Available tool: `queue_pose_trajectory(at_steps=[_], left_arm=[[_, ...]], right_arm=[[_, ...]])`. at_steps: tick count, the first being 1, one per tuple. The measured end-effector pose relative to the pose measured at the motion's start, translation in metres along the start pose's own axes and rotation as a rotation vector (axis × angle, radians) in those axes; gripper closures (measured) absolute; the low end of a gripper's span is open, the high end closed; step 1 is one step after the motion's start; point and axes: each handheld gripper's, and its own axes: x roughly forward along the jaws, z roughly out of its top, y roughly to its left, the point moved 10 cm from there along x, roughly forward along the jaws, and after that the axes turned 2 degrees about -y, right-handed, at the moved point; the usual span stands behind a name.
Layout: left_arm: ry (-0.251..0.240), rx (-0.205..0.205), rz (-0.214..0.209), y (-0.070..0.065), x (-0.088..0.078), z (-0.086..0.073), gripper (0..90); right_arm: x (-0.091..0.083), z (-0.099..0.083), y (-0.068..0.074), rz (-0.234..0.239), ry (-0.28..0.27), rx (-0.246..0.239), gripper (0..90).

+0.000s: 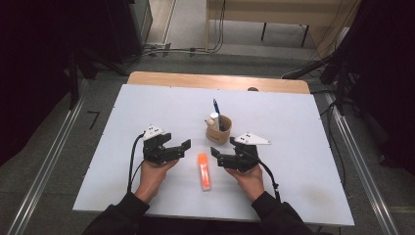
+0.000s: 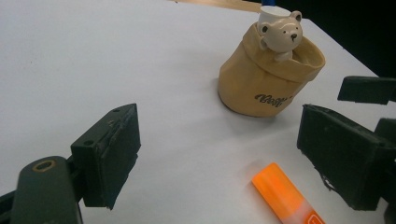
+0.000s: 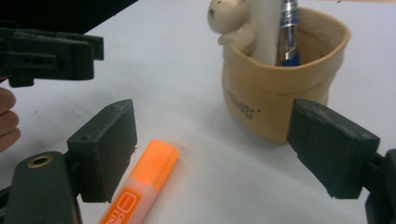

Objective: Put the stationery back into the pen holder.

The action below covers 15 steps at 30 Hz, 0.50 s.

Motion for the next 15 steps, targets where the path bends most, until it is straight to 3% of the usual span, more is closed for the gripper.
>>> queue_pose_trajectory(at_steps=[9, 15], left_arm=[[-0.001, 0.001, 0.001, 0.0, 0.0, 0.0, 14.0], [0.002, 0.001, 0.001, 0.0, 0.0, -0.001, 14.1]], right_arm=[[0.01, -0.021, 0.022, 0.024, 0.057, -0.023, 15.0], [0.015, -0.029, 0.028, 0.019, 0.074, -0.034, 17.0]])
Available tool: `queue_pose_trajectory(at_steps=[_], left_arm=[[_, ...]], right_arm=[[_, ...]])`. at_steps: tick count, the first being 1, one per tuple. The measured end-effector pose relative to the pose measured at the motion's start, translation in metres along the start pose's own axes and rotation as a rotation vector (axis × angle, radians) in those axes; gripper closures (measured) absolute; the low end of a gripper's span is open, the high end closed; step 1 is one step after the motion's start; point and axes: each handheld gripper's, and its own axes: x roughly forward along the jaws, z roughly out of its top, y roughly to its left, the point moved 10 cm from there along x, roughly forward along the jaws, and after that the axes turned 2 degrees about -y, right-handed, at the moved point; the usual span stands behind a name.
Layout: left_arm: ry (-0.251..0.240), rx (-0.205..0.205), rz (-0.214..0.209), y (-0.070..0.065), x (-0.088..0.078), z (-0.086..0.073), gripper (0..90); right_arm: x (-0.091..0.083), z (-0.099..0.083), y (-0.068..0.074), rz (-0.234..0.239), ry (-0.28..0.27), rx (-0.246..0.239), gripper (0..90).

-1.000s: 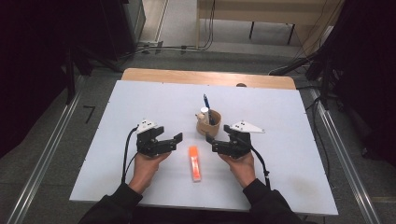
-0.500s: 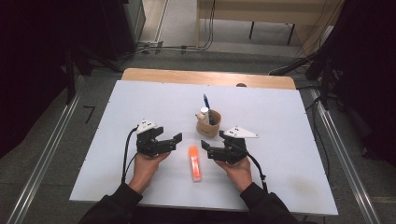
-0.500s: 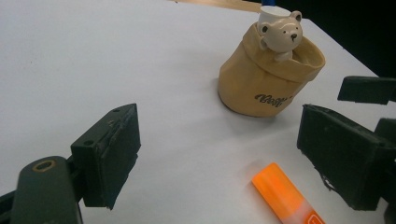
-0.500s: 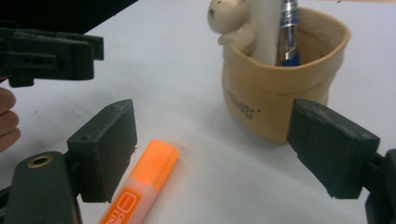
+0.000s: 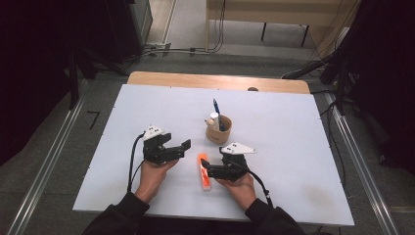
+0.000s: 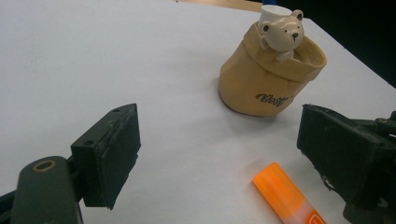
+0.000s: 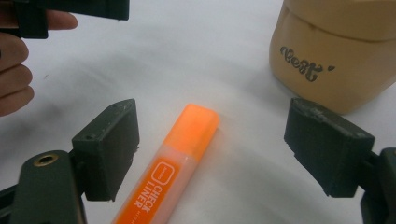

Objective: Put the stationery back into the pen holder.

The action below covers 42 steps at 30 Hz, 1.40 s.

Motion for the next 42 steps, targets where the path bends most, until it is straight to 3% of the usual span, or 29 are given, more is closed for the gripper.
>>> queue_pose_trajectory(at_steps=[15, 35, 42], left_arm=[[0.004, 0.003, 0.0, -0.001, 0.0, -0.001, 14.2], [0.007, 0.006, 0.005, -0.001, 0.001, -0.002, 14.6], [0.006, 0.008, 0.005, -0.002, 0.001, -0.002, 14.7]], right_arm=[[0.013, -0.01, 0.015, -0.022, 0.068, -0.011, 23.2], [0.026, -0.021, 0.018, -0.093, 0.196, -0.106, 35.2], [0.026, -0.022, 0.02, -0.114, 0.197, -0.139, 42.6]])
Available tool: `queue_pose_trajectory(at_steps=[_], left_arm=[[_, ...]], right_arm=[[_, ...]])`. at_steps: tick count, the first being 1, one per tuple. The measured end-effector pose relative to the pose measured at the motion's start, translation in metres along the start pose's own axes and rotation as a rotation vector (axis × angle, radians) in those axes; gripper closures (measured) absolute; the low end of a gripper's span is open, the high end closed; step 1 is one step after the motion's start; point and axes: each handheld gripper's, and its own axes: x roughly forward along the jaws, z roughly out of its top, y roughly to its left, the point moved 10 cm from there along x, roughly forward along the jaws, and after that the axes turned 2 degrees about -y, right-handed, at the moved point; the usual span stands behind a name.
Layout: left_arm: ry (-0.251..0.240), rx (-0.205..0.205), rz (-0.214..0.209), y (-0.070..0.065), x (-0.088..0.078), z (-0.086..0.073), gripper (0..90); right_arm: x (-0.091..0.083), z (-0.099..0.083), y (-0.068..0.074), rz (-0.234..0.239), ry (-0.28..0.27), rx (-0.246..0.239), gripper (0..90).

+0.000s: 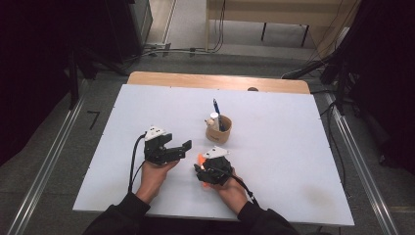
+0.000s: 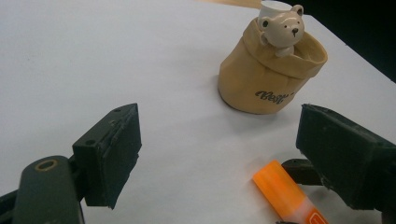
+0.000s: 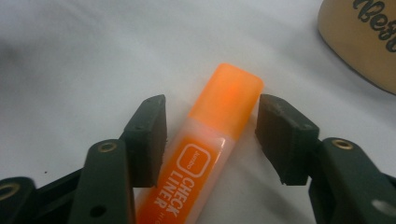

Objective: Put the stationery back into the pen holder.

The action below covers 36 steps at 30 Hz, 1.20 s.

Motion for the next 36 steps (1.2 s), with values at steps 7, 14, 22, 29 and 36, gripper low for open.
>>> queue_pose_trajectory(at_steps=[7, 14, 22, 29, 36], left_arm=[[-0.002, -0.004, 0.001, 0.0, -0.001, 0.0, 15.2], [0.0, -0.006, -0.002, 0.001, -0.001, 0.0, 15.3], [-0.001, -0.007, -0.002, 0.001, -0.001, 0.0, 15.4], [0.0, -0.003, -0.009, -0.001, -0.001, 0.0, 15.5], [-0.003, -0.005, -0.019, -0.003, -0.001, 0.0, 15.9]], right_arm=[[-0.001, 0.0, -0.003, -0.017, -0.004, 0.016, 52.0], [-0.002, 0.001, -0.007, -0.008, 0.003, 0.039, 58.8], [-0.002, 0.001, -0.009, -0.003, 0.012, 0.043, 62.0], [-0.005, 0.005, -0.013, -0.003, -0.02, 0.056, 62.5], [-0.014, 0.012, -0.021, 0.007, -0.061, 0.096, 62.6]])
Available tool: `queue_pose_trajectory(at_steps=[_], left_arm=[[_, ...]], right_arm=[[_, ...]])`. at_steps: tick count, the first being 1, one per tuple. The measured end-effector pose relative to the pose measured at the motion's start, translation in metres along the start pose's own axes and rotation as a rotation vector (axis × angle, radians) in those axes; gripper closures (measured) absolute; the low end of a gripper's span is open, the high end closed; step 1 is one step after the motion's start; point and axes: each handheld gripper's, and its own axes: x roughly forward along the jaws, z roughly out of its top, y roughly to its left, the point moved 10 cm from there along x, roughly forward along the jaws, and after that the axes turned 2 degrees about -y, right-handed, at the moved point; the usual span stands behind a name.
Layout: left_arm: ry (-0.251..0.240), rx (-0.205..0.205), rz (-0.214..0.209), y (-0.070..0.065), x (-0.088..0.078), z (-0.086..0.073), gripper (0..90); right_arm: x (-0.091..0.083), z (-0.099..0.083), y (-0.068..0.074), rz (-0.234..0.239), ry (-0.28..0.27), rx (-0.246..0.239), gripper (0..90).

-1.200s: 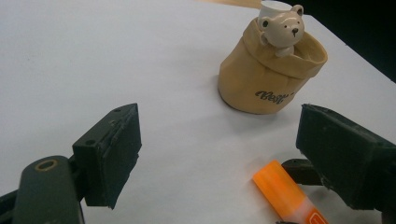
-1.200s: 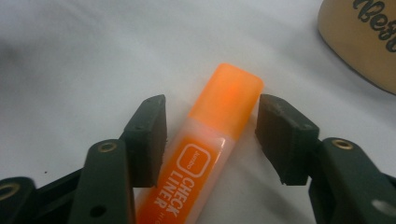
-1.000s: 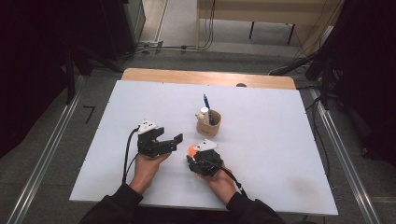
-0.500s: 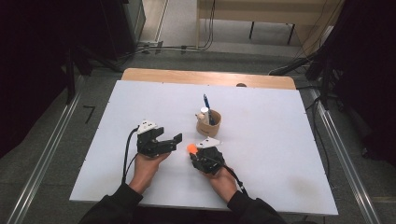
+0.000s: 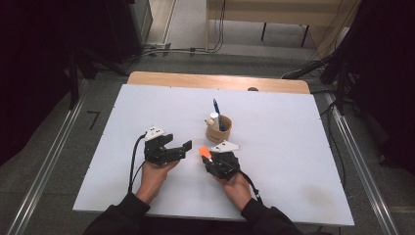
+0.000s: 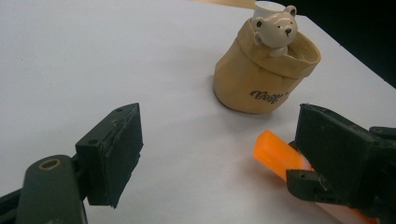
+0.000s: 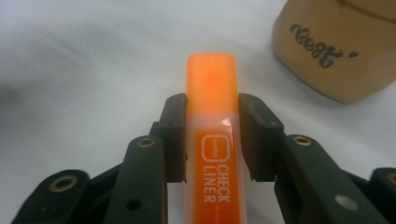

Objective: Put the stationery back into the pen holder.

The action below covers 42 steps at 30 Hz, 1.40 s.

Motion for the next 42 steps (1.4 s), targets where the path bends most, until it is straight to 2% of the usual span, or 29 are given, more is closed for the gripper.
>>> queue_pose_trajectory(at_steps=[14, 24, 42], left_arm=[[0.001, -0.002, -0.038, -0.011, -0.001, 0.0, 15.9], [0.012, 0.011, -0.075, -0.025, 0.0, -0.003, 15.9], [0.029, 0.033, -0.134, -0.049, 0.004, -0.008, 16.6]], right_arm=[[-0.025, 0.025, -0.017, 0.012, -0.088, 0.044, 62.6], [-0.037, 0.041, -0.029, 0.011, -0.143, 0.075, 62.6], [-0.051, 0.06, -0.042, 0.004, -0.202, 0.098, 62.6]])
